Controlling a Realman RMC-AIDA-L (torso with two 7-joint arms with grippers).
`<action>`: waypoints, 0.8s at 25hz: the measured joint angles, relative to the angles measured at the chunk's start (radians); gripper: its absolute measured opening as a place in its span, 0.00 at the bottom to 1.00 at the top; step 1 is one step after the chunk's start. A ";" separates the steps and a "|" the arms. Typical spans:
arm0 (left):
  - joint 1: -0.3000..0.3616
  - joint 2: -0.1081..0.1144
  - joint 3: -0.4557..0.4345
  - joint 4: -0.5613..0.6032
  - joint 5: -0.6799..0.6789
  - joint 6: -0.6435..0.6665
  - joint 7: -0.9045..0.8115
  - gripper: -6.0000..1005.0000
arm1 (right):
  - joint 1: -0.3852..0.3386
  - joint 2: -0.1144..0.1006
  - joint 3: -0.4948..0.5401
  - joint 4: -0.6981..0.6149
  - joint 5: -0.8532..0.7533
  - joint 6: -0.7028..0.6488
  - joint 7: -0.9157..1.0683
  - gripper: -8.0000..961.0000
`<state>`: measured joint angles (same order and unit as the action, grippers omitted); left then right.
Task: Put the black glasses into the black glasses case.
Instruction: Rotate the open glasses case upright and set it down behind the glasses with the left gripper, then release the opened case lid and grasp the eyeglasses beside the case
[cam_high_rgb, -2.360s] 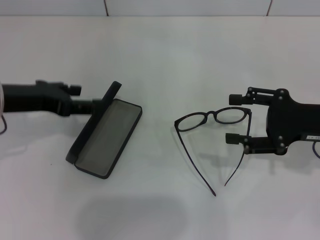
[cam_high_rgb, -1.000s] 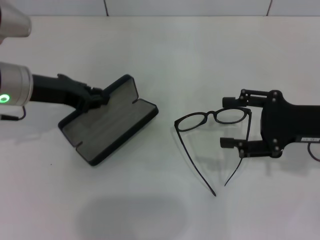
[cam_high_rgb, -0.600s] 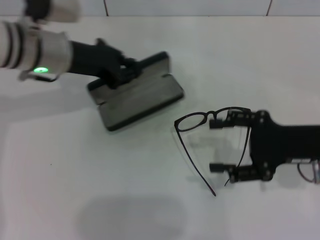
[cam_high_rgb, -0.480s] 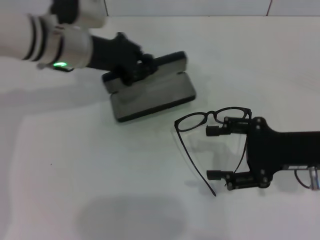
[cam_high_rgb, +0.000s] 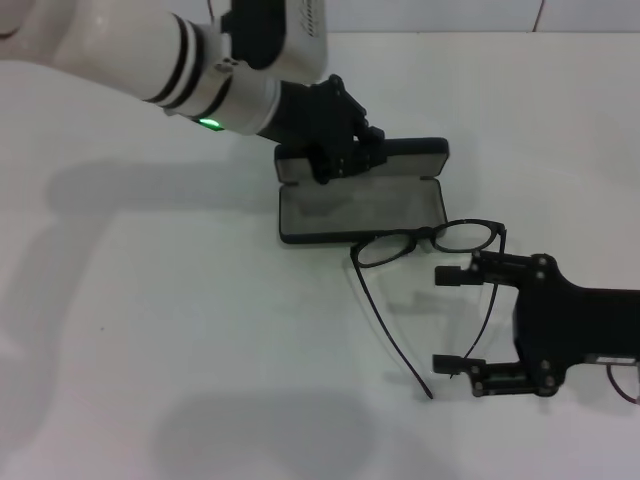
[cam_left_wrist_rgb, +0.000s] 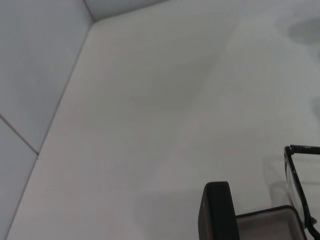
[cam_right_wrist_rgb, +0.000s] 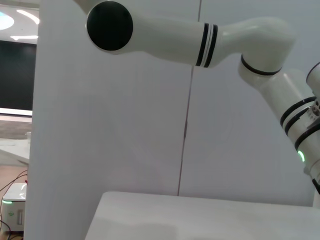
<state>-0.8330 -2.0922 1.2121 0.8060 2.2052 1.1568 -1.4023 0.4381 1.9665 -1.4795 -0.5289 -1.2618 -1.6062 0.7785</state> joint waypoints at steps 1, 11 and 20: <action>0.002 -0.001 0.010 0.007 -0.010 -0.005 -0.001 0.21 | -0.005 -0.001 0.005 0.000 0.000 -0.001 0.000 0.79; 0.096 0.003 -0.002 0.088 -0.296 -0.006 -0.069 0.37 | -0.049 0.015 0.219 -0.001 0.001 -0.014 0.047 0.79; 0.290 -0.002 -0.026 -0.077 -0.812 0.151 0.020 0.60 | 0.065 -0.020 0.280 -0.446 -0.435 0.152 0.600 0.78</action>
<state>-0.5431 -2.0944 1.1863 0.7293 1.3930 1.3082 -1.3824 0.5034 1.9464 -1.1993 -0.9745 -1.6965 -1.4546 1.3782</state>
